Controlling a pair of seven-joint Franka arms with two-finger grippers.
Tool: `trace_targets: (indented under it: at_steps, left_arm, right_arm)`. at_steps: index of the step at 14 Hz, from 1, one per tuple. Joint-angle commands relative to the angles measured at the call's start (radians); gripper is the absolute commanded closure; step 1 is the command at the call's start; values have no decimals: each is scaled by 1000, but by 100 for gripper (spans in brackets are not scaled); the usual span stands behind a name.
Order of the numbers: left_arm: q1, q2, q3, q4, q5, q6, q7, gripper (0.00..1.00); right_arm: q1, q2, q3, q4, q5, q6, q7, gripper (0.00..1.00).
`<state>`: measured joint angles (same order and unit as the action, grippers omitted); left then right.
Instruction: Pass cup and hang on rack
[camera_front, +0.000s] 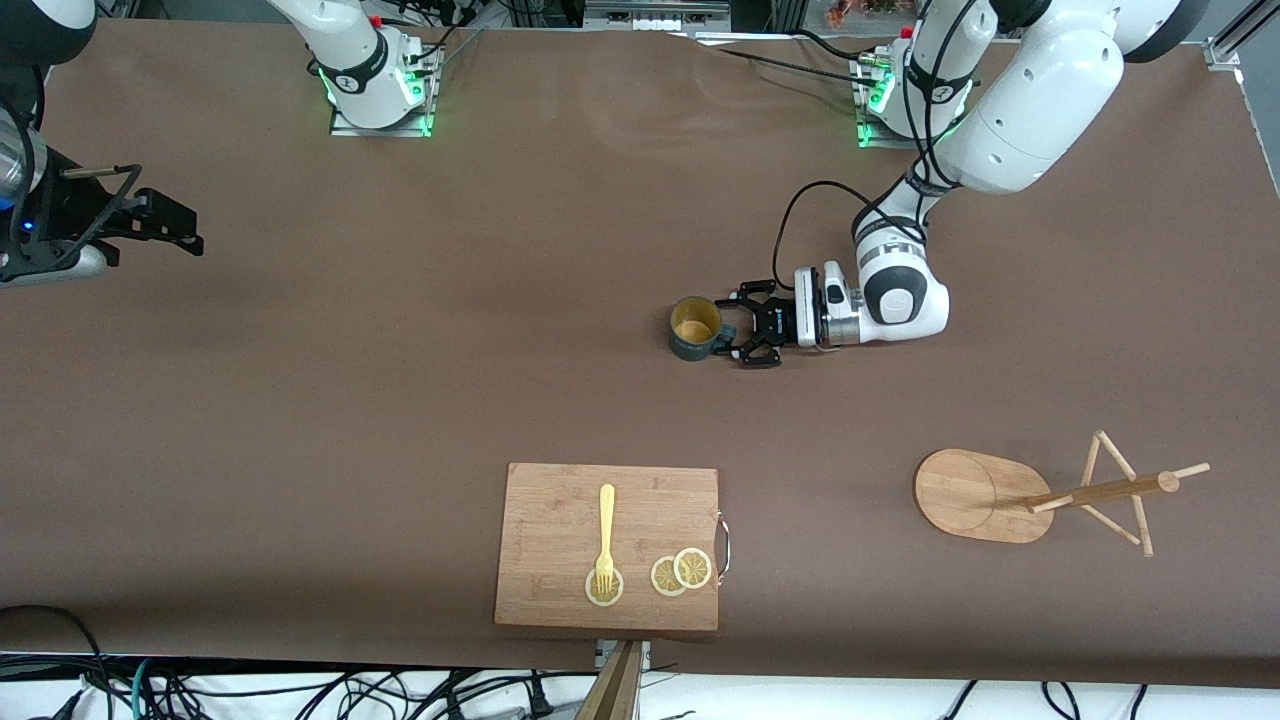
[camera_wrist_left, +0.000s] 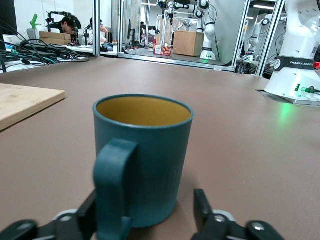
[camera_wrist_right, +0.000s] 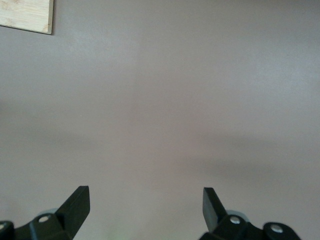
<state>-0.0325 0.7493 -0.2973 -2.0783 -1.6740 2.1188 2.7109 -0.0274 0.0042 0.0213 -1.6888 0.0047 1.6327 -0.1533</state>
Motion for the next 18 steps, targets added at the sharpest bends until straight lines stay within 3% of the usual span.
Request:
trace_targets:
  at_steps: [1, 5, 8, 13, 16, 18]
  left_arm:
    - [3, 8, 15, 1, -26, -25, 59, 50]
    - [11, 5, 36, 0, -26, -40, 55, 100]
    - [14, -4, 52, 1, -33, -60, 12, 100]
    - [66, -166, 53, -60, -16, -147, -407, 100]
    - [130, -296, 72, -85, 120, -224, -717, 100]
    - [140, -352, 162, -83, 206, -359, -926, 100]
  right_arm:
    - [-17, -13, 19, -11, -6, 10, 3, 0]
    - [-17, -13, 22, -11, -6, 10, 3, 0]
    - [-17, -13, 22, -11, -6, 10, 5, 0]
    - [-17, -13, 22, -11, -6, 4, 5, 0]
    - [-17, -13, 22, -11, -6, 4, 5, 0]
    - [-17, -13, 22, -11, -6, 4, 5, 0]
